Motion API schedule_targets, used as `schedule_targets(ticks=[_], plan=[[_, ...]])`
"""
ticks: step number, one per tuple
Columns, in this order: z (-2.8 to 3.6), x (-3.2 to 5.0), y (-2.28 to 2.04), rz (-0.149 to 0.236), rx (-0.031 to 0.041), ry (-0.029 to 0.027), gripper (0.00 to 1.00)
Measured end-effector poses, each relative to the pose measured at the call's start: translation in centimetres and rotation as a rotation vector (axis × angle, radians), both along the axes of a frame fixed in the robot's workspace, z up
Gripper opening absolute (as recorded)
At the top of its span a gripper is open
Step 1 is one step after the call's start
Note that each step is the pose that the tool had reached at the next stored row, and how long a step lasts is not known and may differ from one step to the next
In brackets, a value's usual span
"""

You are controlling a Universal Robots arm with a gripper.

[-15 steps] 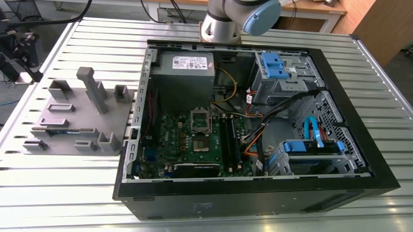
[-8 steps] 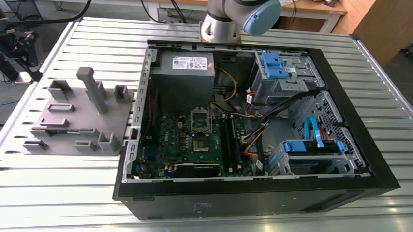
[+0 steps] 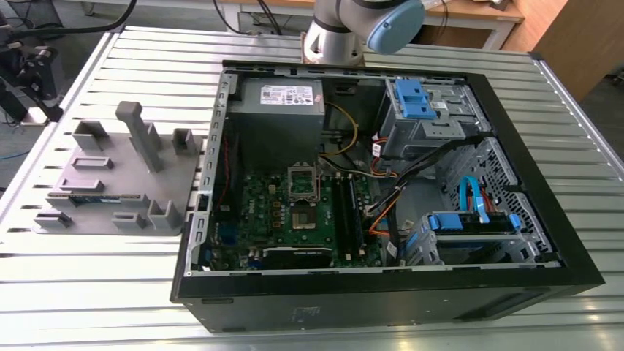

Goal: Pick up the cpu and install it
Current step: 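Pick up the cpu and move it towards the insertion slot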

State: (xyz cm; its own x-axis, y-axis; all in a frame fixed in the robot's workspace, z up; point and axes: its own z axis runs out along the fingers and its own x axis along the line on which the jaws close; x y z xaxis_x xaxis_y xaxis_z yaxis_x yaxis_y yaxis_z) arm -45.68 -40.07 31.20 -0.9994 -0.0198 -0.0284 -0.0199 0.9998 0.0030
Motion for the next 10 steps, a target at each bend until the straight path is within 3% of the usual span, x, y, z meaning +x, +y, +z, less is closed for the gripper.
schedule_targets(ticks=[10], plan=[[0.48,0.00,0.00,0.000,0.0000,-0.0001,0.47]])
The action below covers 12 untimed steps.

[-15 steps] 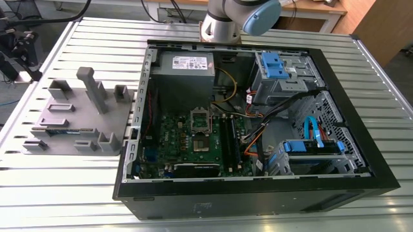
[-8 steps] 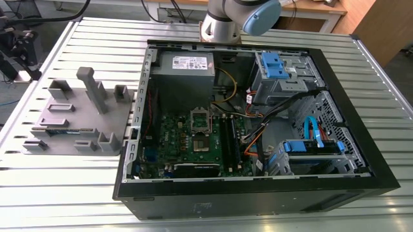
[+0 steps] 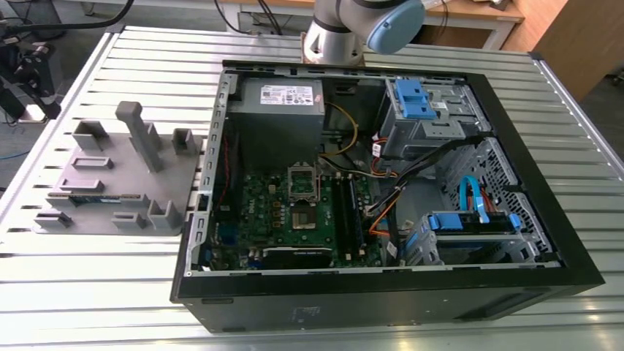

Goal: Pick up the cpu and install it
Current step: 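Pick up the cpu and move it towards the insertion slot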

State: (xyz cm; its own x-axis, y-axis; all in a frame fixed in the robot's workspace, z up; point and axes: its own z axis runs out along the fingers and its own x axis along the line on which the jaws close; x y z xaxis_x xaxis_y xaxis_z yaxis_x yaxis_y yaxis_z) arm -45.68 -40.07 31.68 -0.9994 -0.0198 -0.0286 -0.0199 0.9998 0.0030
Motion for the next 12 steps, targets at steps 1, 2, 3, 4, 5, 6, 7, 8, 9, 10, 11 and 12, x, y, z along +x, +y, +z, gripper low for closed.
schedule_targets(ticks=[1,2,3,4,5,6,7,8,9,10,11,12], plan=[[0.00,0.00,0.00,0.000,0.0000,0.0000,0.47],[0.01,0.00,0.00,0.000,0.0000,0.0001,0.47],[0.03,0.00,0.00,0.000,-0.0001,0.0002,0.47],[0.06,0.00,0.00,0.000,-0.0001,0.0002,0.47],[0.08,0.00,0.00,0.000,0.0000,0.0002,0.47],[0.11,0.00,0.00,0.000,-0.0001,0.0001,0.47],[0.13,0.00,0.00,0.000,0.0000,0.0001,0.47],[0.16,0.00,0.00,0.000,0.0000,0.0001,0.47],[0.20,0.00,0.00,0.000,0.0000,0.0001,0.47],[0.24,0.00,0.00,0.000,-0.0001,0.0002,0.47],[0.30,0.00,0.00,0.000,-0.0001,0.0002,0.47],[0.37,0.00,0.00,0.000,-0.0001,0.0002,0.47]])
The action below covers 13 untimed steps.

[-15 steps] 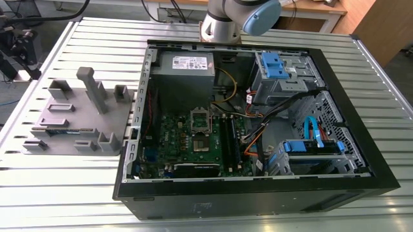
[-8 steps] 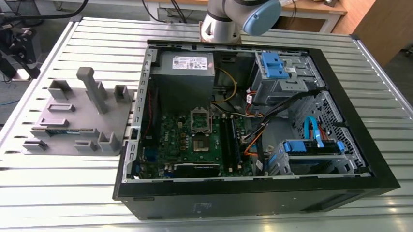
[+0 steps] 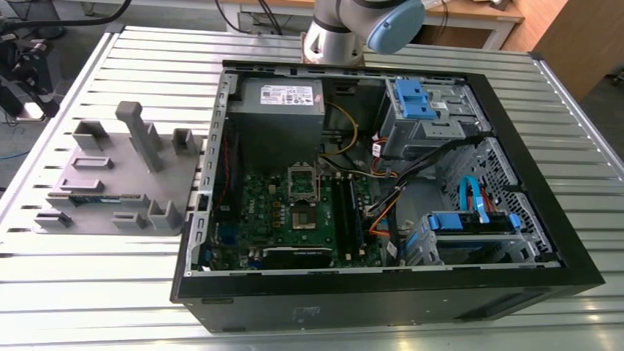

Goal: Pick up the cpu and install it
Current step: 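Pick up the cpu and move it towards the insertion slot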

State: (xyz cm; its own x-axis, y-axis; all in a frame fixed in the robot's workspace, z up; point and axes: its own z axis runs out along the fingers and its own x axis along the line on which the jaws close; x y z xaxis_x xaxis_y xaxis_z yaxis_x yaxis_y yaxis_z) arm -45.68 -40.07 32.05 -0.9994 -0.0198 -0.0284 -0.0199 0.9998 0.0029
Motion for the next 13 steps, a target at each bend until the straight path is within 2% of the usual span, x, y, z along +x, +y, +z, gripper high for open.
schedule_targets(ticks=[7,13], plan=[[0.64,0.00,0.00,0.000,0.0001,-0.0001,0.47],[1.45,0.00,0.00,0.000,0.0001,-0.0001,0.47]])
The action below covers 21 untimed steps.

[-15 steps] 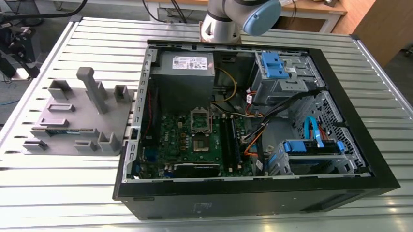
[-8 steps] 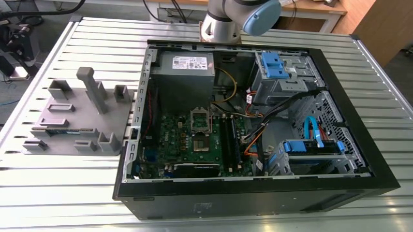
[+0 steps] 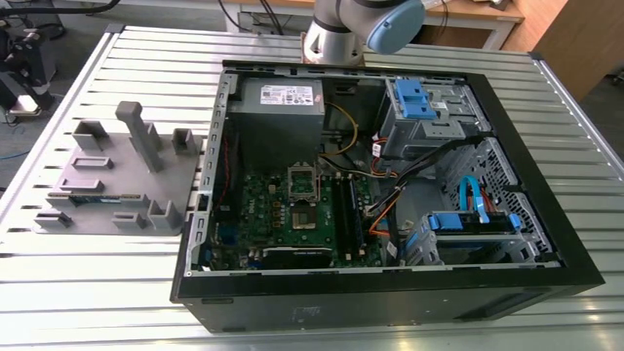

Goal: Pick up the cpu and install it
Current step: 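Pick up the cpu and move it towards the insertion slot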

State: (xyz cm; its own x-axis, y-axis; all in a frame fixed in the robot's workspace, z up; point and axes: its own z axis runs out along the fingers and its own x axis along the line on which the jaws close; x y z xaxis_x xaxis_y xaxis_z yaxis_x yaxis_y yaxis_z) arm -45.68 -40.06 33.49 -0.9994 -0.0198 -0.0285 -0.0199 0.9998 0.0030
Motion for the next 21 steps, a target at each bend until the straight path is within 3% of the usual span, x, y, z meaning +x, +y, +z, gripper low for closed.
schedule_targets(ticks=[2,9,21], plan=[[0.61,0.00,0.00,0.000,0.0000,0.0001,0.47],[1.47,0.00,0.00,0.000,-0.0001,0.0001,0.47],[1.77,0.13,0.00,0.000,0.0000,0.0000,0.47]])
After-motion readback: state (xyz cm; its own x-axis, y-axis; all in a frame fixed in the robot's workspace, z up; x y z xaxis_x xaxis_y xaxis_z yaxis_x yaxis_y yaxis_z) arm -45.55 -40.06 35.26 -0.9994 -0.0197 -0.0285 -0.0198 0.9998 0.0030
